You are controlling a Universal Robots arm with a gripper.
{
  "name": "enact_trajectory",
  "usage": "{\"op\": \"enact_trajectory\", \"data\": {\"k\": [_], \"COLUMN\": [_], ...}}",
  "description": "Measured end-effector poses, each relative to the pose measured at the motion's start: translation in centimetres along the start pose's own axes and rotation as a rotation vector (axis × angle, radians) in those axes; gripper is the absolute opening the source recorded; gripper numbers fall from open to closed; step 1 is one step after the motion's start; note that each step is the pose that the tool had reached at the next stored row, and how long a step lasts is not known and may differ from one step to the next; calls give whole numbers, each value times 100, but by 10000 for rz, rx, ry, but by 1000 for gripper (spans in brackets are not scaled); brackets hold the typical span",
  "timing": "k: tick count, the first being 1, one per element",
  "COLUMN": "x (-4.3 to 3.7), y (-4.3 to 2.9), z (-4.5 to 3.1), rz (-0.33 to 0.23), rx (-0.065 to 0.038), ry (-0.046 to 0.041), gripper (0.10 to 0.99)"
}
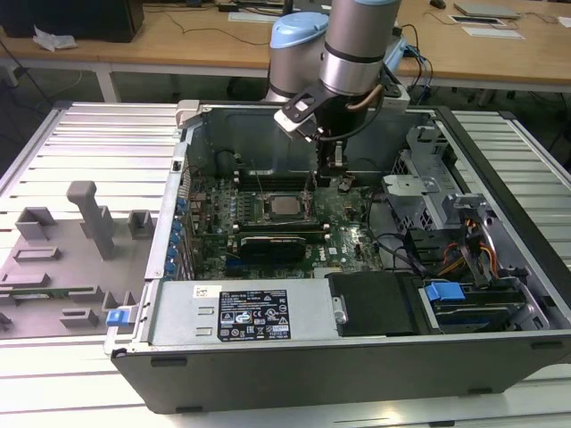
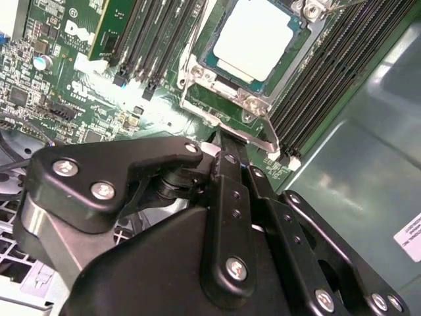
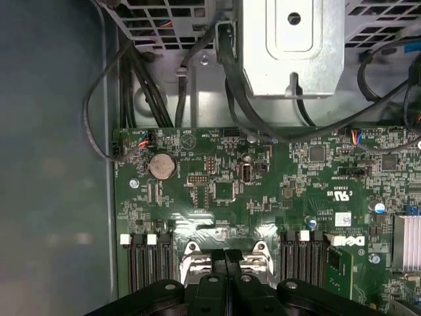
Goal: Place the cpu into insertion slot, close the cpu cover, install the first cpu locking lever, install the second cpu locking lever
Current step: 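Close the cpu cover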
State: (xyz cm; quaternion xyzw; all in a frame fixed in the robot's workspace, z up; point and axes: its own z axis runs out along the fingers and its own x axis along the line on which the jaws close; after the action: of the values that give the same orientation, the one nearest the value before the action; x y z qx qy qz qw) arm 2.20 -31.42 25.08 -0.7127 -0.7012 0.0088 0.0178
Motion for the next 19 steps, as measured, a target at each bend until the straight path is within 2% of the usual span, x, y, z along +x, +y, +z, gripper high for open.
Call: {"op": "enact_trajectory", "data": {"k": [12, 19], "x": [19, 16], "y": [-147, -345], "z": [6, 21], "rz": [-1, -2], "rx": [-125, -227], "ry": [-38, -43], "gripper": [106, 106]}}
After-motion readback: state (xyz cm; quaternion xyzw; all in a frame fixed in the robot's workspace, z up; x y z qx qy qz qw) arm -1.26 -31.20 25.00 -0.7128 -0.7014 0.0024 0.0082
